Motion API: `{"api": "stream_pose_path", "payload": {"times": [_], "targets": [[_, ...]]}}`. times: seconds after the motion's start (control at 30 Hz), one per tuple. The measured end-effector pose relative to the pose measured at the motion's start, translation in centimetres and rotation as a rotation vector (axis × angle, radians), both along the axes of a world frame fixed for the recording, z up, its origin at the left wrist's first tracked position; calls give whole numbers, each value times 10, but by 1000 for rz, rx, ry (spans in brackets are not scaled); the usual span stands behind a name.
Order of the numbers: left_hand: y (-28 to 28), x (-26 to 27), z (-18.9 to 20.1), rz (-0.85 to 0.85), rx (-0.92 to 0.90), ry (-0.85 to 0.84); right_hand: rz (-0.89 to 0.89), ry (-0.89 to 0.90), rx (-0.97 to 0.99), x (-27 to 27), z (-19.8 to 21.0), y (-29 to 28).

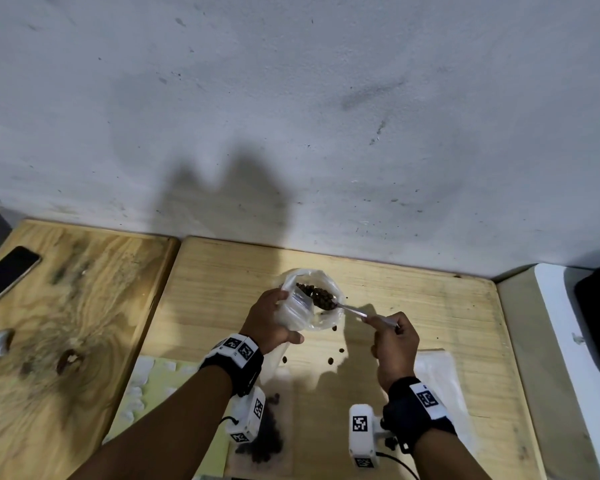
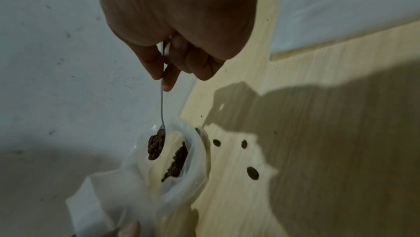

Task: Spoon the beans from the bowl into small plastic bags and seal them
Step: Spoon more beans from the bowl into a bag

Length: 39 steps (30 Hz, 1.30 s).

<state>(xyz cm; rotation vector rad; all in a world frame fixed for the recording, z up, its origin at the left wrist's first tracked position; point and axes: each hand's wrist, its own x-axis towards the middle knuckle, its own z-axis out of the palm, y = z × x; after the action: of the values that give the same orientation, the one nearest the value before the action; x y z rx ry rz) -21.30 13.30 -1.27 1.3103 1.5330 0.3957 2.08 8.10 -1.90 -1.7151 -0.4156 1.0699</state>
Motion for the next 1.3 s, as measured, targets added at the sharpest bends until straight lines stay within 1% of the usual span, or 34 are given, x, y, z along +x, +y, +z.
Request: {"api": "stream_pose_path", "payload": {"times": [0.13,0.23,0.4,0.57,0.73,0.83,0.9,1.0,1.13,1.2,1.3], "targets": [[-2,2,1,-20,14,3,28,22,92,10,26,3],[-5,3,2,-38,24,16,91,31,167,11,38,4],[-12,3,1,-19,49,25,223,-91,202,3,44,-3],[-16,2,-1,4,41,35,247,-165,239,-3,46,-15],[-17,3,-1,-6,49,43,303,-281,279,-11,49,-26],[-18,4,-1,-16,66,50,330,-302,287,-17,53,-28],[-19,3,-1,-6,83,41,283,-308,282,-19,54,-26],[-21,1,-2,5,112,30,113,-243,257,-16,50,-16],[-24,-2,-3,33,137,39,-56,-152,121,-19,40,-4],[-25,-3,-2,62,153,39,-88,-137,53,-22,35,0],[-27,-4,0,100,196,24,-41,-122,-70,-30,32,2]]}}
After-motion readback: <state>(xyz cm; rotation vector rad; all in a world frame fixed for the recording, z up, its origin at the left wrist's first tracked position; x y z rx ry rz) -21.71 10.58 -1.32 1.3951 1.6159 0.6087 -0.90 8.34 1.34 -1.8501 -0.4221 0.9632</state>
